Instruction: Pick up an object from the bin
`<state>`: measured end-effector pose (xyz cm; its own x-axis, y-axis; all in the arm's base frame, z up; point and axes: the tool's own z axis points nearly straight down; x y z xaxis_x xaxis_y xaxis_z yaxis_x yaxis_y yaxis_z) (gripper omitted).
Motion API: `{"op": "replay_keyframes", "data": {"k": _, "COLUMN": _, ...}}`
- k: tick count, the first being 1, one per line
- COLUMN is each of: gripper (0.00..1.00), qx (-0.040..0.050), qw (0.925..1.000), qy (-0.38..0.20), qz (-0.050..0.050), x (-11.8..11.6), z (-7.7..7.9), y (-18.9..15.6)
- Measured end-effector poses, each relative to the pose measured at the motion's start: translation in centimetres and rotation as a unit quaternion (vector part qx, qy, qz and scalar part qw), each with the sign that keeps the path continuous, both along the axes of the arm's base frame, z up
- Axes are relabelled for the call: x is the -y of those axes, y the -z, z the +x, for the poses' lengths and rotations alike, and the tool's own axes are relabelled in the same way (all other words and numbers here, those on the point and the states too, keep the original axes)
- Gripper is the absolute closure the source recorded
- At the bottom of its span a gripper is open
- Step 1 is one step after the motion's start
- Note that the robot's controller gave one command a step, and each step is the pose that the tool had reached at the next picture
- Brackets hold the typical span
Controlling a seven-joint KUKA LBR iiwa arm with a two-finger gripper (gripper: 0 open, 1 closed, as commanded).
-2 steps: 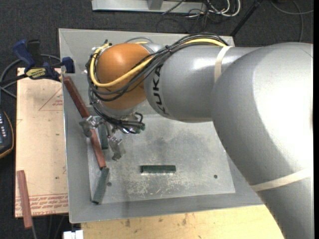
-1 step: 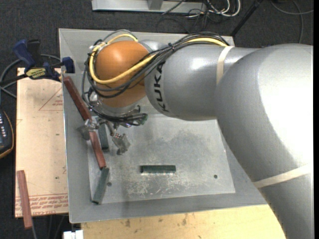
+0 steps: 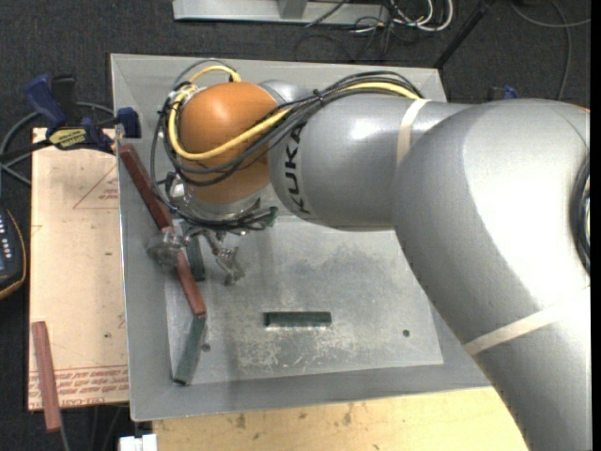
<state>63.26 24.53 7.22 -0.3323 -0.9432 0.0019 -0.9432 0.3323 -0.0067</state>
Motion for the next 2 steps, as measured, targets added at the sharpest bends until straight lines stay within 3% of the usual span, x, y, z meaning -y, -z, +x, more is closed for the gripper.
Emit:
{"op": "replay_keyframes", "data": {"k": 1, "gripper": 0.00, "qx": 0.0000, "qw": 0.9882, "qy": -0.153, "qz": 0.001, "x": -0.58, "z": -0.43, "y": 0.00}}
{"op": "replay_keyframes", "data": {"k": 2, "gripper": 1.00, "qx": -0.0011, "qw": 0.9881, "qy": -0.153, "qz": 0.003, "x": -0.83, "z": -0.59, "y": 0.08}}
